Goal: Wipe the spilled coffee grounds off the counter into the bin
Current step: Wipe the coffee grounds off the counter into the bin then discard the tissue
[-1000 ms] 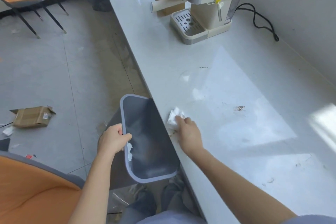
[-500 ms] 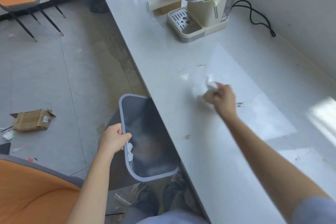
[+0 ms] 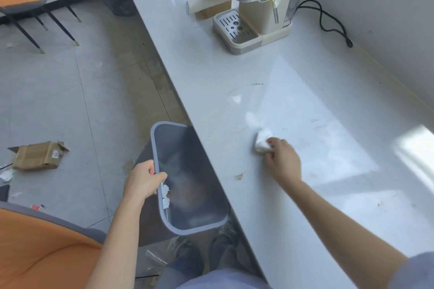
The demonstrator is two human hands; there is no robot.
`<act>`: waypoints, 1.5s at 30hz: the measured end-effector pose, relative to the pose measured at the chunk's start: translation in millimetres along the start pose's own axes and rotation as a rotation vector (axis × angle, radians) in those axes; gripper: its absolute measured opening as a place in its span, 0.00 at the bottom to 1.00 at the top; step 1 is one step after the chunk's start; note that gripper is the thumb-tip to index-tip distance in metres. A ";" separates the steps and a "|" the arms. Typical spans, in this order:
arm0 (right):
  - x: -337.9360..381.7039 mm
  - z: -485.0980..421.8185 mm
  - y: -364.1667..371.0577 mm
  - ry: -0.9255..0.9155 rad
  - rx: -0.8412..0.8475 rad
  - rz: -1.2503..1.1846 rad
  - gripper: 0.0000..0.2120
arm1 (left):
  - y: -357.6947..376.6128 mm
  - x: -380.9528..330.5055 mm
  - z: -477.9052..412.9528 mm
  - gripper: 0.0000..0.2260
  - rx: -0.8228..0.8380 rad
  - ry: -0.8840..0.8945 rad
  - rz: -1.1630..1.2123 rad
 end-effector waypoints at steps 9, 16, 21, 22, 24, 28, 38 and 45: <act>143.5 78.0 117.4 -0.152 0.380 -0.372 0.16 | -1.1 -2.9 1.6 0.09 0.025 0.022 -0.029; 96.3 2.8 27.9 -0.106 0.000 -0.513 0.20 | -0.9 -4.1 2.6 0.12 0.058 -0.001 0.012; -27.2 -59.2 -65.0 0.108 -0.287 -0.218 0.20 | -0.7 -3.4 2.7 0.13 0.059 -0.003 0.013; -49.4 -60.1 -70.9 0.165 -0.279 -0.138 0.20 | -0.5 -2.9 2.2 0.13 0.057 -0.005 0.016; -71.0 -50.6 -66.5 0.202 -0.209 -0.014 0.19 | 0.2 -1.5 0.8 0.13 0.052 -0.012 0.025; -39.0 -16.0 -31.1 0.096 -0.053 0.033 0.17 | 1.1 -0.6 -0.4 0.14 0.054 -0.011 0.022; 120.7 75.7 100.1 -0.088 0.392 -0.134 0.13 | 0.9 0.3 -2.2 0.12 0.058 0.004 0.014; 112.7 36.8 57.7 0.036 0.152 -0.683 0.09 | 2.4 3.4 -5.5 0.13 0.059 0.008 0.029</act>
Point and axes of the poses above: each hand's wrist, its own z-axis away from the middle knuckle, its own y-axis out of the palm, x = y × z, the point moved 8 cm from there along -z, towards the middle knuckle, and after that the axes turned 8 degrees about -z, right-handed, at the moved point
